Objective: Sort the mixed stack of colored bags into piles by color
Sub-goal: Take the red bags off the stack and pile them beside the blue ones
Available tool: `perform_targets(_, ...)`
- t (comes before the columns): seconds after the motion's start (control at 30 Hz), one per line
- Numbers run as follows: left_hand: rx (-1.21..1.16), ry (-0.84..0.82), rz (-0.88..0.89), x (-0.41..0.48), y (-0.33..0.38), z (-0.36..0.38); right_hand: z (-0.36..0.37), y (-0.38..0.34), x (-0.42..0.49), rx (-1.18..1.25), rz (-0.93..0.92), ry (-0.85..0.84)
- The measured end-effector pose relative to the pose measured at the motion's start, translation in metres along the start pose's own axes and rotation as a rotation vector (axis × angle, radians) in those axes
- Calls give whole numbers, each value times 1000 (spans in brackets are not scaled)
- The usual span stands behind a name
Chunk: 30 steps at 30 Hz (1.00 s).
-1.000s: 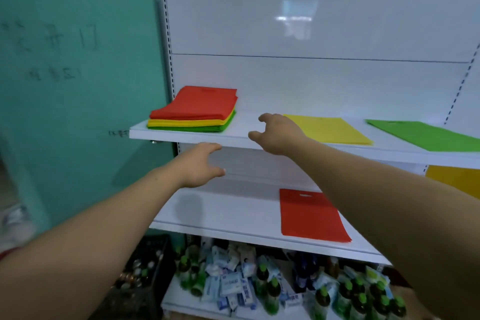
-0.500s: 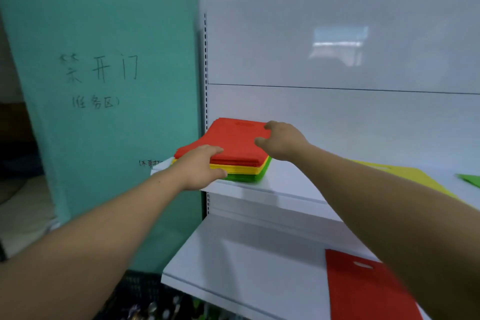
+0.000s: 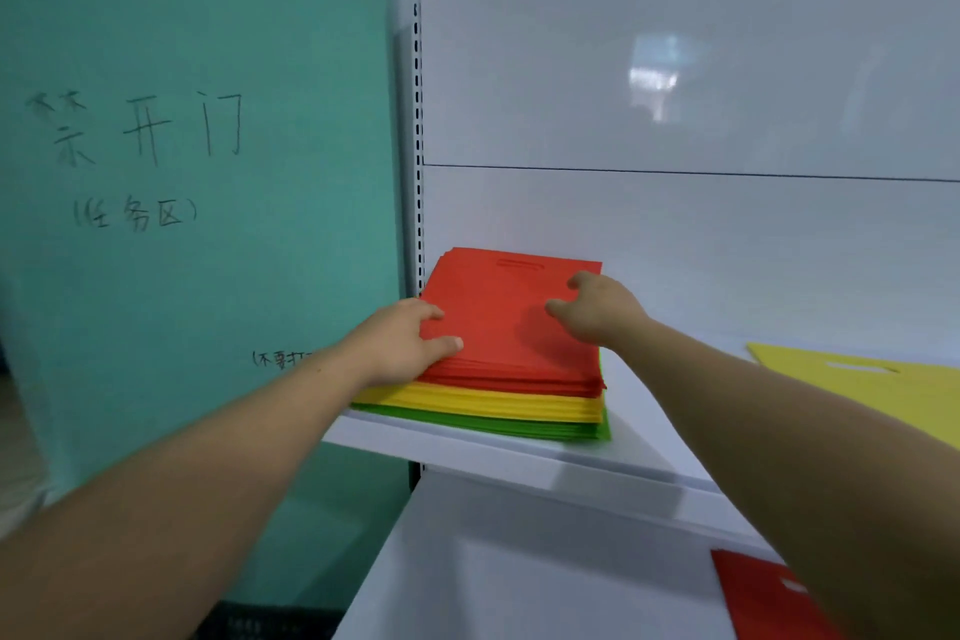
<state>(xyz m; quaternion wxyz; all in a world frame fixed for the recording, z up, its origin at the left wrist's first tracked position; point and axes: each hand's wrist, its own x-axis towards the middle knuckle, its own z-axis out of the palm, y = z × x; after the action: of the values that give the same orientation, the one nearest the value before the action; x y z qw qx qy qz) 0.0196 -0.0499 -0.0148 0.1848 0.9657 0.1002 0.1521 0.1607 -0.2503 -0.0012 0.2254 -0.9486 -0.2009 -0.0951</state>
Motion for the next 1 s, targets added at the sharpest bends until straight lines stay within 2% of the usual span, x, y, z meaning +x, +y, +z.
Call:
perform_targets(0.2, 17, -62, 55, 55, -36, 6, 36, 3, 27, -83, 173, -8)
perform_targets(0.3, -6, -120, 55, 68, -50, 19, 49, 9, 30, -51, 276, -9)
perform_targets(0.43, -59, -166, 40, 75, -61, 34, 51, 10, 31, -54, 306, 60)
perform_targets(0.63, -9, -143, 43, 73, -58, 28, 41, 21, 31, 214, 353, 115)
perform_targets(0.73, 73, -136, 18, 70, -54, 19, 34, 25, 20, 118, 177, 271)
perform_targets(0.83, 27, -100, 0, 64, -42, 11, 26, 24, 1, 202, -120, 442)
perform_targets(0.93, -225, 2, 9, 52, -22, 7, 11, 23, -27, 358, -315, 601)
perform_targets(1.0, -453, 45, 20, 42, -7, 4, -2, 25, -50, 465, -362, 692)
